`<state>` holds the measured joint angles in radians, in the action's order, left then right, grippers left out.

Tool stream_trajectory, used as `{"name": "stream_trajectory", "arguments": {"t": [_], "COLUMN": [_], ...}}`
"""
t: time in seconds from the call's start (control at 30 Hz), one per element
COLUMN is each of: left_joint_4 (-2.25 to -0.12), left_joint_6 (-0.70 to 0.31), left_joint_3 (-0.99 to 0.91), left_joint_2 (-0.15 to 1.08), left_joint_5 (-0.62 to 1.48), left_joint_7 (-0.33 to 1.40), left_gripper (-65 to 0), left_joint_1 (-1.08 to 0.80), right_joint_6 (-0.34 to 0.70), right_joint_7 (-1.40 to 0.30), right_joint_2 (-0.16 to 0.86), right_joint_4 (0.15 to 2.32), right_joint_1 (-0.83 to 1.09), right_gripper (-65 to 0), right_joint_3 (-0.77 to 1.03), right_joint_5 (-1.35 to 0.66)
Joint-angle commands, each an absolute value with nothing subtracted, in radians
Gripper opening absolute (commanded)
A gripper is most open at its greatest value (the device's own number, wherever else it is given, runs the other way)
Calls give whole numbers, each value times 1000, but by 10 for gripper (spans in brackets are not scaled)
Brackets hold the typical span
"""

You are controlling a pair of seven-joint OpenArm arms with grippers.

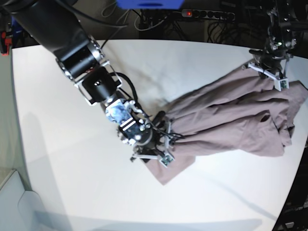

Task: Layout the t-shirt on the table in an organized manner, then fold the t-shirt properly
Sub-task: 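Grasp the shirt fabric with the right gripper and drag it outward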

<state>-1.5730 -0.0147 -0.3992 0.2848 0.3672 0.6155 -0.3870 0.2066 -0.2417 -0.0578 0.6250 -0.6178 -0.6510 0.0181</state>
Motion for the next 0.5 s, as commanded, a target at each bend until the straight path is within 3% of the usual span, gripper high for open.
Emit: {"name": "stream_trajectory", "arguments": {"t": [0.0,0.23,0.47], "left_joint_4": [-1581,-1531,-1514], "left_joint_6": [-7,-7,-7], "left_joint_3": [-423,-438,-441], "left_joint_2": [303,321,338], "left_joint_5": [361,361,361], "left_joint_7": [622,622,622], "left_gripper": [-645,-645,-645], "left_joint_1": [-389,-340,-289], "right_joint_6": [183,185,185], "right_joint_7": [-323,-559,-653], "right_joint_2": [-31,162,291], "right_joint_4": [654,1239,1664], "right_joint_1": [-621,-367,-134], "right_gripper": [-335,-436,-450], "right_joint_3": [-648,-648,-648], "right_joint_5": [42,47,48]}}
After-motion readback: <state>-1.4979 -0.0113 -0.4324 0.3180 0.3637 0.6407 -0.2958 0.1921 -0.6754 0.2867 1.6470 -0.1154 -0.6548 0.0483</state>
